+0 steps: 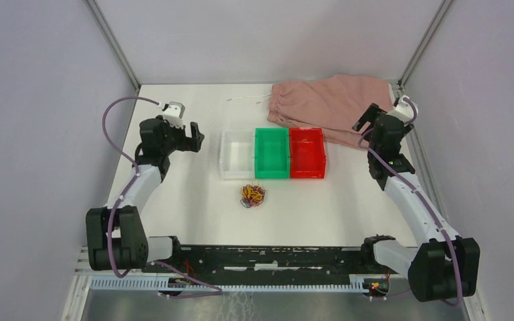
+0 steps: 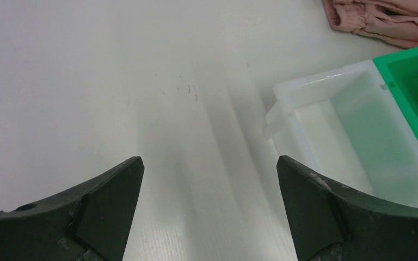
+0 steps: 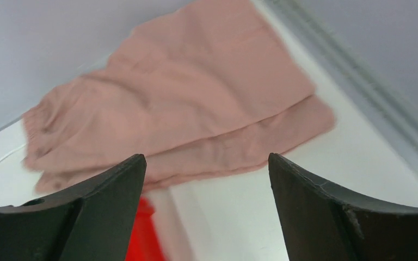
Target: Untangle the cables
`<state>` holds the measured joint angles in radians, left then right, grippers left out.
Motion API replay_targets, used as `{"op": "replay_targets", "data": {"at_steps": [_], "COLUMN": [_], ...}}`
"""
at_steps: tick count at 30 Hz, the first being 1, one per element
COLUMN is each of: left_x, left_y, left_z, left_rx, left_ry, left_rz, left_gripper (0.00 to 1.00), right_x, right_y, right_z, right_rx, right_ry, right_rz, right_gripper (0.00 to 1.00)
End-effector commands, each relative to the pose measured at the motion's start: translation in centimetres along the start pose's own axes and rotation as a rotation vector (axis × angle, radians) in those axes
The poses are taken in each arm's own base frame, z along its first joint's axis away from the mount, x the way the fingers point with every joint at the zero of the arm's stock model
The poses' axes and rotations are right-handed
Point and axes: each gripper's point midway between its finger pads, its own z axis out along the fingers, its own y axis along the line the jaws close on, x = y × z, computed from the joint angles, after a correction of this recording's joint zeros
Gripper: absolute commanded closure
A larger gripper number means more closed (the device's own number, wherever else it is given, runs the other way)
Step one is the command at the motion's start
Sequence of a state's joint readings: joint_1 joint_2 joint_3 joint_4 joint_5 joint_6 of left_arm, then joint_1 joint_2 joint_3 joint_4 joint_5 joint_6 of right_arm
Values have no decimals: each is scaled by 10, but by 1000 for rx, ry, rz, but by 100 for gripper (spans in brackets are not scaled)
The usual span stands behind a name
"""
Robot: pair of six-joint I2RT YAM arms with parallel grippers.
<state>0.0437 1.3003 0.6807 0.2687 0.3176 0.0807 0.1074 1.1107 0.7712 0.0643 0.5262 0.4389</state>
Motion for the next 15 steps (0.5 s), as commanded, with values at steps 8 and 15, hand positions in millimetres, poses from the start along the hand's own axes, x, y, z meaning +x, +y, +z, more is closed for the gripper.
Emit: {"op": "replay_targets", "data": {"at_steps": [8, 15], "left_x": [40, 57], "left_y": [-74, -99], "left_z": [-61, -68], "left_rx": [410, 477], "left_ry": [351, 389], "left_rz": [-26, -23], "left_gripper": [1, 1], "right_x": [110, 187], "right_y": [154, 202], "right_z": [-139, -235], "right_rx": [-639, -876], "right_ry": [438, 585], "right_rz": [-160, -263], "right_gripper": [16, 19]}}
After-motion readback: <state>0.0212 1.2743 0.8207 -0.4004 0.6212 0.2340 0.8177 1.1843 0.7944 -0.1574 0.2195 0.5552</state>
